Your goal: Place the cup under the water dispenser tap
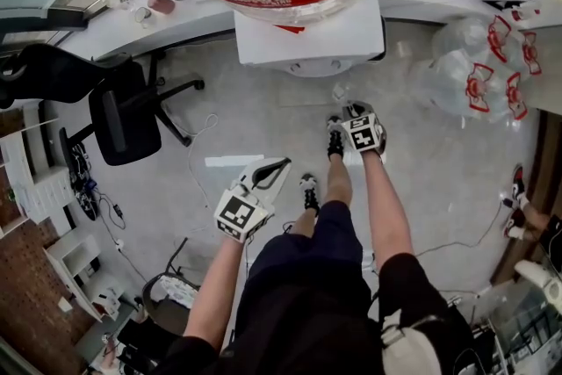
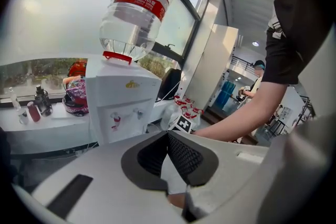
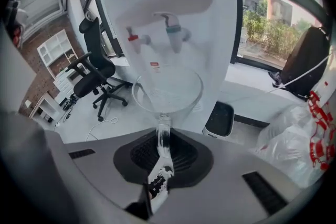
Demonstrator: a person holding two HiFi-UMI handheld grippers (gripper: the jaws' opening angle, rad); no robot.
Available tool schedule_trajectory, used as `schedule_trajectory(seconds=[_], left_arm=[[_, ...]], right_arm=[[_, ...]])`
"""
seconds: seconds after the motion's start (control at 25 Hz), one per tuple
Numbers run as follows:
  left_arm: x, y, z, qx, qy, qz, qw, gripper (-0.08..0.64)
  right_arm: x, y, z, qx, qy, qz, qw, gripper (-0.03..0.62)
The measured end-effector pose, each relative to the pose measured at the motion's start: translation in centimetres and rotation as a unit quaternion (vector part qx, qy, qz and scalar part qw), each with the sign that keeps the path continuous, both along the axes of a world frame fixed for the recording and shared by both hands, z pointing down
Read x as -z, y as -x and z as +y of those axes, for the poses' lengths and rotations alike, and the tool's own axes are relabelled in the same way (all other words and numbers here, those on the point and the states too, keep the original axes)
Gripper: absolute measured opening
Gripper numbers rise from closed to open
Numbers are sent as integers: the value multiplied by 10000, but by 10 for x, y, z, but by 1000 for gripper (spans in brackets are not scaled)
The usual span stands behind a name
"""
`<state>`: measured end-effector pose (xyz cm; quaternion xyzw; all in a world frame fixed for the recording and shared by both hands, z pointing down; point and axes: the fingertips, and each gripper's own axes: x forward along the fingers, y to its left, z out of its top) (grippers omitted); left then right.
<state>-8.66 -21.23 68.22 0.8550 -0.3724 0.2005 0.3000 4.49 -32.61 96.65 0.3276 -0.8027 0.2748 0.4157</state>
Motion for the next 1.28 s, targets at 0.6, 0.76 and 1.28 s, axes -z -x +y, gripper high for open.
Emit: schedule_trajectory(seconds=[0.6, 0.76, 1.28], left_arm=[[-41, -1, 8, 74, 210, 16, 9998, 0], [-48, -2, 14, 102, 268, 41, 9996, 0], [-47, 6, 17, 170, 272, 6, 9995, 0]], right_arm=[[-57, 19, -56, -184, -31, 196, 9996, 14], [-66, 26, -67, -24, -75, 316, 9995, 15], [-79, 38, -76, 65, -155, 416, 9990, 21]])
